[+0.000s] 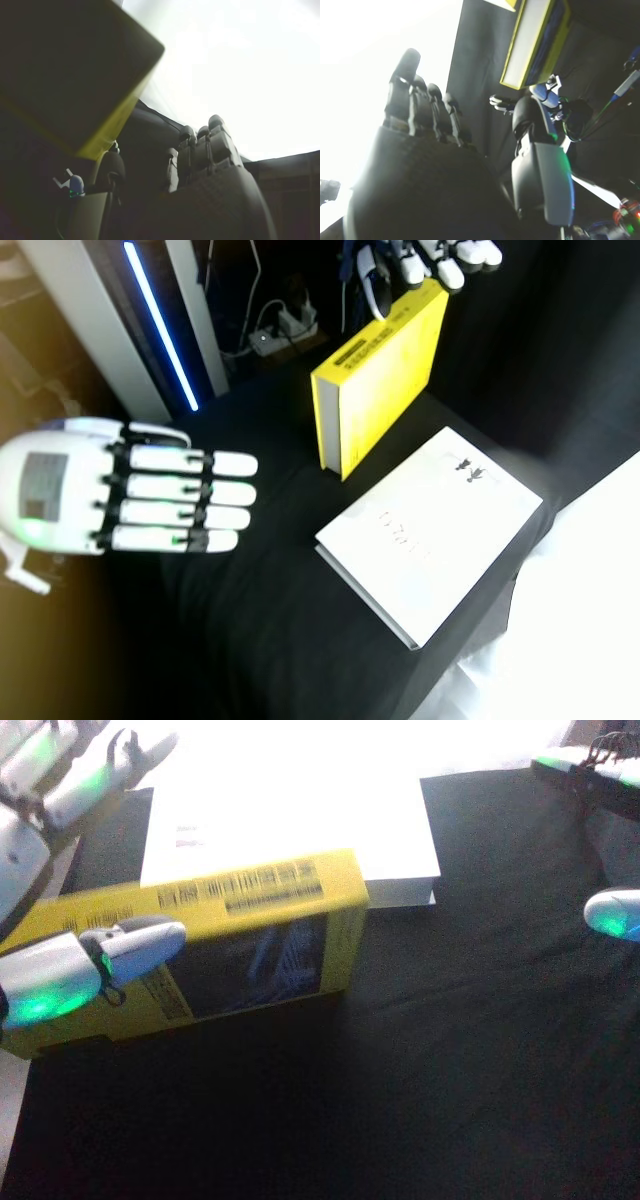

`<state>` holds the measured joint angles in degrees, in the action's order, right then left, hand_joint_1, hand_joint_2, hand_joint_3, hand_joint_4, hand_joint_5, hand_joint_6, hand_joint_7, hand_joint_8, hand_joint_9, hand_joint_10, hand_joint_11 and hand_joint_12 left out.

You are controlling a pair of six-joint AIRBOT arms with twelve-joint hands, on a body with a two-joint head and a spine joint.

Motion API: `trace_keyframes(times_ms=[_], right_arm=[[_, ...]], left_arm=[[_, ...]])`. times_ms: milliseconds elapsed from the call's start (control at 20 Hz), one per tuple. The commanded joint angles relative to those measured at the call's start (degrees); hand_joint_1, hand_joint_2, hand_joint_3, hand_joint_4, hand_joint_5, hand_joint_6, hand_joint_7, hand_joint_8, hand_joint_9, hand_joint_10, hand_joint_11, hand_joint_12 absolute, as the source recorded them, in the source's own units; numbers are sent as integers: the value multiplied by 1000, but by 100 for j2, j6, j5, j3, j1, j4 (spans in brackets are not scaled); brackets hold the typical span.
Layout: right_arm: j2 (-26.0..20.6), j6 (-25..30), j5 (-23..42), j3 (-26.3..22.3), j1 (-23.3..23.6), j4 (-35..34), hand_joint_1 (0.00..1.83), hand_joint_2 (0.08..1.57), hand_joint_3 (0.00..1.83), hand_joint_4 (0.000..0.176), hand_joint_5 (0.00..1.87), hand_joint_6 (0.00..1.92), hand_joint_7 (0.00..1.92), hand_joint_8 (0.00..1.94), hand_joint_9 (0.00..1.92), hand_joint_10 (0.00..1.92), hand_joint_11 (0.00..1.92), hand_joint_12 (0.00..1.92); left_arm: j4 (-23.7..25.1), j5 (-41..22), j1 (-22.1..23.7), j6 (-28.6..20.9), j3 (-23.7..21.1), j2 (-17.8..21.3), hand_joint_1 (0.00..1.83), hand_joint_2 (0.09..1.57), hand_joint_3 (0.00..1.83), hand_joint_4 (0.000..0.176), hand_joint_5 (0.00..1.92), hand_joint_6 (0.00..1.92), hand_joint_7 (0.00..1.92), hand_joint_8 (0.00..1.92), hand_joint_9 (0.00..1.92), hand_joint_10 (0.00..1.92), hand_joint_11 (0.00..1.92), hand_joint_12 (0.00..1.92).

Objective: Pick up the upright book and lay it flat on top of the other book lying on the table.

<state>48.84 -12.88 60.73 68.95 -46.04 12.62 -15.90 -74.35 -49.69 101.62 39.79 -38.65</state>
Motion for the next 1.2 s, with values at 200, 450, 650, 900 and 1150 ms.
trace_keyframes(times_ms=[200,450,650,900,1150], right_arm=[[-60,32,726,-23,26,-291,361,1228,155,0,0,0,0,0,0,0,0,0],[-57,32,725,-20,25,-300,342,1236,152,0,0,0,0,0,0,0,0,0],[-57,32,723,-2,25,-335,401,1249,152,0,0,0,0,0,0,0,0,0],[-57,33,724,-3,23,-336,408,1248,147,0,0,0,0,0,0,0,0,0],[-57,34,724,-3,19,-336,354,1252,147,0,0,0,0,0,0,0,0,0]], left_arm=[[8,-680,-73,29,-100,168,100,1101,0,176,0,0,0,0,0,0,0,0],[-78,-671,-113,29,-84,214,193,1075,0,176,0,0,0,0,0,0,0,0],[-206,-593,15,29,49,162,170,1060,0,176,0,0,0,0,0,0,0,0],[-456,-334,265,28,298,-4,163,1135,19,176,0,0,0,0,0,0,0,0],[-590,-158,403,27,437,-124,100,1170,17,176,0,0,0,0,0,0,0,0]])
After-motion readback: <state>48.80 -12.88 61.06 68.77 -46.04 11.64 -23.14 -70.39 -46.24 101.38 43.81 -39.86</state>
